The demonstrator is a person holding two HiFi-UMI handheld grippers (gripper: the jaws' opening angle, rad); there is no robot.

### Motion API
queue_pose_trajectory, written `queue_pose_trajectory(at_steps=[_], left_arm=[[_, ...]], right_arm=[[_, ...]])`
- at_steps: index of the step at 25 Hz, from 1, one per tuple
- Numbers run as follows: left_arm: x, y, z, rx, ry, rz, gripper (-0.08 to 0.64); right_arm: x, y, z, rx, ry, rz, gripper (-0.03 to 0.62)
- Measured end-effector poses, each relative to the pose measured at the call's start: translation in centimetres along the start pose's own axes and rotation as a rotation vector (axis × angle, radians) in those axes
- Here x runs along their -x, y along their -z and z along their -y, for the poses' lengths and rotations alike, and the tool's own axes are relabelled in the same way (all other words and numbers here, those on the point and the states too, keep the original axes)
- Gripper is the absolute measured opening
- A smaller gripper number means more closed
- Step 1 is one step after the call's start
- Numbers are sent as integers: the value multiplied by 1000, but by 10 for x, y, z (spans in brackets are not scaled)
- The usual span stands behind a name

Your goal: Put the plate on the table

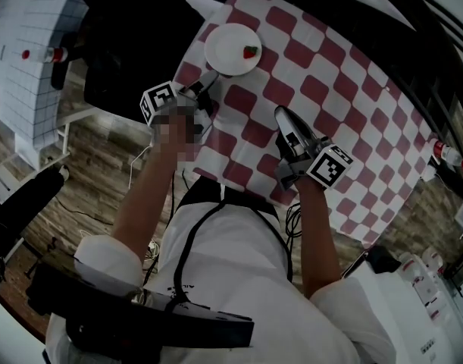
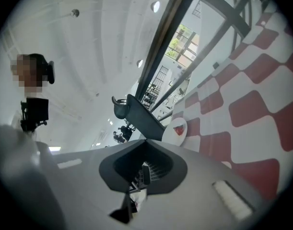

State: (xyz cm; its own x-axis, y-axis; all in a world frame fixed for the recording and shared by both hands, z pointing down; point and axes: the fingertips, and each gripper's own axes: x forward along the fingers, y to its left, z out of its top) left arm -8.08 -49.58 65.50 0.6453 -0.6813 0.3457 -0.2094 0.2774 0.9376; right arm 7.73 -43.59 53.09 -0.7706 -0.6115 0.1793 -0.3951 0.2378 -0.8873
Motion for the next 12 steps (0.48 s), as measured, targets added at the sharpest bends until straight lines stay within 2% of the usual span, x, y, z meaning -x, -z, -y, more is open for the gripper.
queue_pose_trajectory(at_steps=[3,8,12], left_arm=[[12,3,7,-30,2,-2,109],[35,13,26,-52,45,-3,100],[56,24,49,-103,70,-11,69]], right_arm=[[5,2,-13,71,6,3,8],[19,3,-34,85,-3,47,8],[29,6,-55,100,-24,69,8]])
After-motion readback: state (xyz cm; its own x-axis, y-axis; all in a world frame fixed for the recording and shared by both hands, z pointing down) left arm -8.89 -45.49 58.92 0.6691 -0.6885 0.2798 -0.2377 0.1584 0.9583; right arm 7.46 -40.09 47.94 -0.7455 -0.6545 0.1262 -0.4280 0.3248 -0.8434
